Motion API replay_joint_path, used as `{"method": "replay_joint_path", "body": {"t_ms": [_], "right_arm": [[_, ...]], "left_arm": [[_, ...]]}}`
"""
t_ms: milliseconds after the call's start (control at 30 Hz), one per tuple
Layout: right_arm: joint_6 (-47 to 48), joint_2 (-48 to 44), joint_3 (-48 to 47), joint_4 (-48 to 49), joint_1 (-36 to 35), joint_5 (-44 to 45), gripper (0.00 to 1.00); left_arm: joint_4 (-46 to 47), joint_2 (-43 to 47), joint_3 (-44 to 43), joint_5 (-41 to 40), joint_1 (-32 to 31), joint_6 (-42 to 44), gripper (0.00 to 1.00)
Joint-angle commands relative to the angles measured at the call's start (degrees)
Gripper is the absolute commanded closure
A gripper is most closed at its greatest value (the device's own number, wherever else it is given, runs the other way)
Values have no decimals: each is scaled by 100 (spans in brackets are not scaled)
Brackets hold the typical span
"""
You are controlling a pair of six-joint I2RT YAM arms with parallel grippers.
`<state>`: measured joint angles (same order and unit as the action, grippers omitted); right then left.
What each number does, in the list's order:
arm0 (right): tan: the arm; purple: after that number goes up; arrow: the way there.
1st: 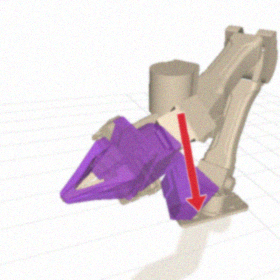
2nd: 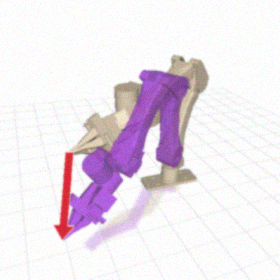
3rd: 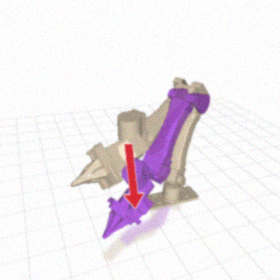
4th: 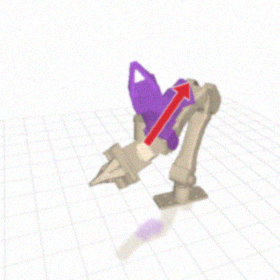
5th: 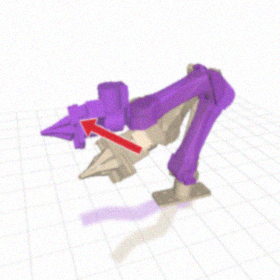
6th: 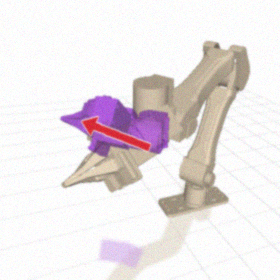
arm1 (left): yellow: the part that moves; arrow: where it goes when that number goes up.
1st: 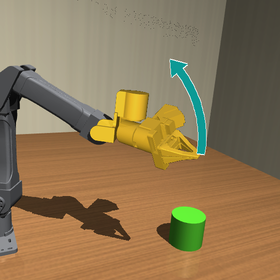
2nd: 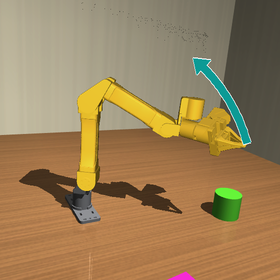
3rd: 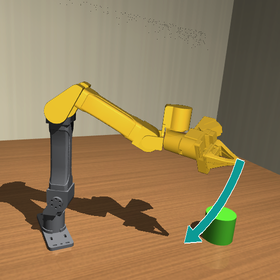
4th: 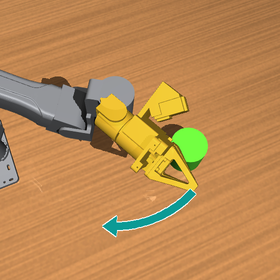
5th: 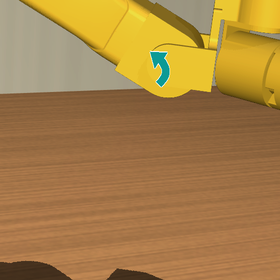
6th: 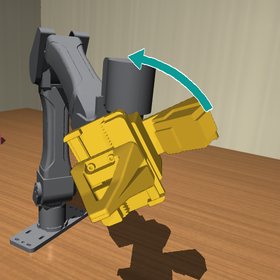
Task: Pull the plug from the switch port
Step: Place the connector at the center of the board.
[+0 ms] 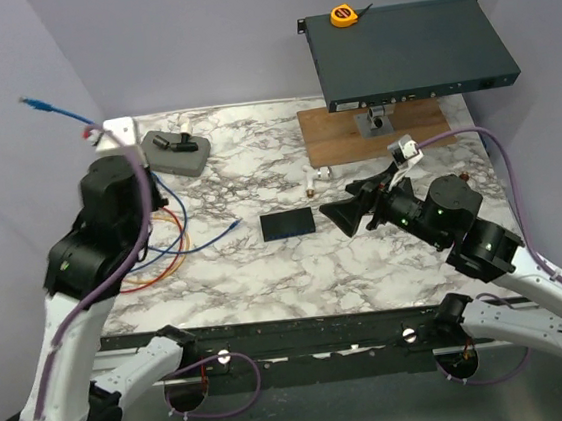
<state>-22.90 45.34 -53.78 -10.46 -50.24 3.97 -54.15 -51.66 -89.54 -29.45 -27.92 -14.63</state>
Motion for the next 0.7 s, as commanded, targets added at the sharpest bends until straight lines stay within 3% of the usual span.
{"method": "replay_joint_path", "body": {"t_ms": [0, 133, 367, 667], "right_arm": [[162, -298, 336, 219, 14, 167, 7], [51, -445, 614, 324, 10, -6, 7], [-192, -640, 1004, 361, 14, -287, 7], [-202, -854, 1141, -65, 14, 117, 7]], "left_arm": [[-594, -864, 1050, -437, 618, 605, 100], [94, -1424, 1557, 184, 1665, 374, 100], [902, -3024, 1883, 610, 2704, -284, 100], [1826, -3765, 2232, 730, 2914, -699, 100]]}}
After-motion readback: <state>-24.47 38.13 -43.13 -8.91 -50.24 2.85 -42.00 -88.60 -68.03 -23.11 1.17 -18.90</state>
